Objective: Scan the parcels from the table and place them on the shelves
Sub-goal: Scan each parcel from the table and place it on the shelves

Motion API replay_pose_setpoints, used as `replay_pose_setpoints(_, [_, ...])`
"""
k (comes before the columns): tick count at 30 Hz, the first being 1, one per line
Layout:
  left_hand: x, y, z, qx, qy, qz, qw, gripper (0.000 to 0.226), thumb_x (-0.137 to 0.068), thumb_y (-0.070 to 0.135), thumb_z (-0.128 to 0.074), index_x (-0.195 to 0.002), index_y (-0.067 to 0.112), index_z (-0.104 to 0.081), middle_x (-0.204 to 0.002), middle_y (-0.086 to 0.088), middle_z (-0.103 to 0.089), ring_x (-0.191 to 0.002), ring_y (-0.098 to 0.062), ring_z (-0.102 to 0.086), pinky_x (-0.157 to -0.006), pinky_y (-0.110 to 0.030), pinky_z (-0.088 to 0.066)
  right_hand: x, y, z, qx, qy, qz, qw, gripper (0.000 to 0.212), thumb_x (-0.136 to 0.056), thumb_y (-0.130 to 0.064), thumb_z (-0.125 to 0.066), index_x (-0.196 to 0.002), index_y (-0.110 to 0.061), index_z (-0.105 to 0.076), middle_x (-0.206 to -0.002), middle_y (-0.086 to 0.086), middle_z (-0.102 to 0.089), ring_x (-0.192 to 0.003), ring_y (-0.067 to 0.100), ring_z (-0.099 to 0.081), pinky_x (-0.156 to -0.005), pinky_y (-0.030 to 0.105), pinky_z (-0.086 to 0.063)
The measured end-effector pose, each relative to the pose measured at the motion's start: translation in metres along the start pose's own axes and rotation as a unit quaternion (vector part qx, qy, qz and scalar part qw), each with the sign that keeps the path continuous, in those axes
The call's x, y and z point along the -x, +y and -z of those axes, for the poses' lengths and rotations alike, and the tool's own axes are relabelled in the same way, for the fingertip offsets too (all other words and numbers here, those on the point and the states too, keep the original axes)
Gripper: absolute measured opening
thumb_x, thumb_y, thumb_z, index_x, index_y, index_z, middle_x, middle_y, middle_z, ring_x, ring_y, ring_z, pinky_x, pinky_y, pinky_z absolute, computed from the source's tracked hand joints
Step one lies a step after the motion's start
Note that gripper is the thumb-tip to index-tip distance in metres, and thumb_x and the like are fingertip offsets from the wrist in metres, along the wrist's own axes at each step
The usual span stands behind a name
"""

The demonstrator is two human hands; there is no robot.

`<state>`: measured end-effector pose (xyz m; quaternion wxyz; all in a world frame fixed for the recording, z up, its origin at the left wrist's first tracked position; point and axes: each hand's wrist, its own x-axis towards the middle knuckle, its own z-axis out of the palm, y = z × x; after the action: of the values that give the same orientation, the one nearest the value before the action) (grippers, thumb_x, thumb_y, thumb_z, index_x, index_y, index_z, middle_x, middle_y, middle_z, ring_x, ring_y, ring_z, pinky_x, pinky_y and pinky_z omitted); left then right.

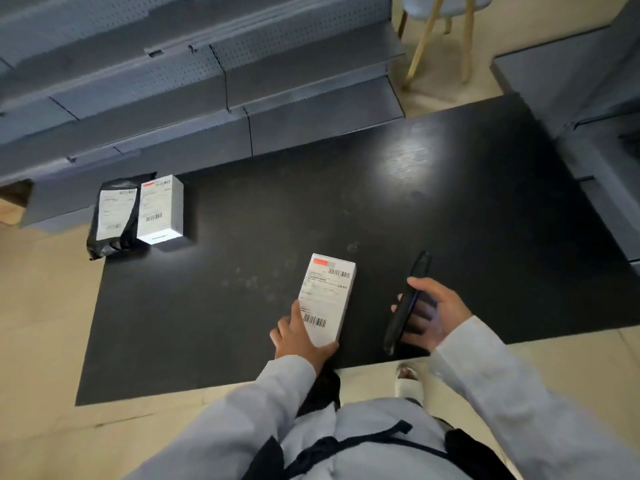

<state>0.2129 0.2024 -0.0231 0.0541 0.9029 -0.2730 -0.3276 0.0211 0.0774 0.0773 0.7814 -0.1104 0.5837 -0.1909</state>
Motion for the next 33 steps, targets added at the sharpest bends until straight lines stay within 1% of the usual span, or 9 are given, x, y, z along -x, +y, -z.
replay_pose_setpoints(4, [0.011, 0.008, -0.003, -0.033, -0.01, -0.021, 0.999, 0.105, -0.062, 0.055, -0.08, -0.144, 0.028, -0.018, -0.143, 0.003, -0.037, -0.132, -0.024, -0.034, -0.113, -0.041, -0.026, 0.006, 0.015, 0.025, -0.005, 0.004, -0.031, 0.999, 0.033, -0.086, -0.026, -0.07, -0.116, -0.014, -0.064, -0.097, 0.01, -0.07, -0.09, 0.031, -0.067, -0.071, 0.043, -0.054])
replay_pose_setpoints(8, [0.006, 0.005, 0.008, -0.097, -0.021, -0.077, 0.992, 0.103, -0.053, 0.065, -0.08, -0.137, 0.039, -0.027, -0.141, 0.011, -0.044, -0.134, -0.022, -0.04, -0.114, -0.044, -0.024, 0.018, 0.016, 0.033, 0.019, -0.006, -0.038, 0.999, 0.027, -0.087, -0.025, -0.071, -0.109, -0.012, -0.065, -0.095, 0.014, -0.071, -0.093, 0.034, -0.066, -0.081, 0.052, -0.055])
replay_pose_setpoints(12, [-0.008, 0.005, 0.038, -0.073, -0.073, -0.079, 0.992, 0.093, -0.067, 0.027, -0.088, -0.143, 0.027, -0.035, -0.142, 0.001, -0.05, -0.136, -0.027, -0.042, -0.116, -0.042, -0.029, 0.034, 0.012, 0.03, 0.037, -0.018, -0.043, 0.998, 0.023, -0.089, -0.03, -0.07, -0.094, -0.009, -0.062, -0.103, 0.021, -0.067, -0.101, 0.038, -0.064, -0.1, 0.062, -0.047])
replay_pose_setpoints(15, [-0.022, 0.009, 0.054, -0.092, -0.105, -0.11, 0.984, 0.09, -0.065, 0.019, -0.089, -0.141, 0.025, -0.04, -0.134, 0.0, -0.058, -0.127, -0.03, -0.053, -0.107, -0.036, -0.042, 0.042, 0.008, 0.018, 0.066, -0.035, -0.054, 0.996, 0.036, -0.088, -0.036, -0.069, -0.1, -0.002, -0.064, -0.102, 0.023, -0.067, -0.097, 0.04, -0.065, -0.1, 0.062, -0.048])
replay_pose_setpoints(18, [-0.035, 0.016, 0.065, -0.096, -0.132, -0.138, 0.977, 0.089, -0.065, 0.015, -0.088, -0.14, 0.029, -0.042, -0.133, 0.0, -0.059, -0.122, -0.028, -0.056, -0.101, -0.031, -0.044, 0.044, 0.011, 0.0, 0.096, -0.044, -0.06, 0.993, 0.054, -0.084, -0.043, -0.071, -0.116, 0.0, -0.065, -0.107, 0.024, -0.068, -0.101, 0.042, -0.065, -0.092, 0.06, -0.055])
replay_pose_setpoints(22, [-0.057, 0.014, 0.071, -0.029, -0.191, -0.145, 0.97, 0.104, -0.065, 0.008, -0.087, -0.146, 0.041, -0.031, -0.141, -0.001, -0.05, -0.126, -0.03, -0.052, -0.107, -0.038, -0.044, 0.038, 0.025, -0.031, 0.135, -0.032, -0.072, 0.988, 0.059, -0.082, -0.047, -0.07, -0.123, -0.006, -0.061, -0.119, 0.022, -0.065, -0.109, 0.043, -0.062, -0.091, 0.06, -0.055])
replay_pose_setpoints(26, [-0.084, 0.005, 0.069, 0.002, -0.251, -0.18, 0.951, 0.108, -0.057, 0.009, -0.089, -0.133, 0.057, -0.031, -0.136, 0.001, -0.054, -0.125, -0.031, -0.053, -0.107, -0.049, -0.045, 0.029, 0.047, -0.062, 0.17, 0.002, -0.125, 0.977, 0.084, -0.06, -0.056, -0.08, -0.125, -0.008, -0.058, -0.122, 0.022, -0.067, -0.114, 0.045, -0.061, -0.103, 0.062, -0.046])
replay_pose_setpoints(29, [-0.103, -0.001, 0.064, 0.012, -0.273, -0.204, 0.94, 0.109, -0.053, 0.015, -0.09, -0.134, 0.057, -0.031, -0.134, -0.001, -0.054, -0.122, -0.031, -0.054, -0.106, -0.05, -0.046, 0.021, 0.07, -0.082, 0.184, 0.024, -0.144, 0.972, 0.112, -0.031, -0.055, -0.09, -0.129, -0.011, -0.056, -0.127, 0.02, -0.065, -0.118, 0.045, -0.059, -0.106, 0.063, -0.042])
replay_pose_setpoints(33, [-0.11, -0.005, 0.06, 0.042, -0.276, -0.237, 0.93, 0.108, -0.054, 0.015, -0.091, -0.138, 0.051, -0.034, -0.135, 0.001, -0.054, -0.124, -0.029, -0.052, -0.106, -0.05, -0.046, 0.004, 0.094, -0.102, 0.167, 0.046, -0.157, 0.972, 0.101, -0.045, -0.064, -0.076, -0.131, -0.017, -0.054, -0.13, 0.016, -0.064, -0.119, 0.044, -0.059, -0.108, 0.063, -0.039])
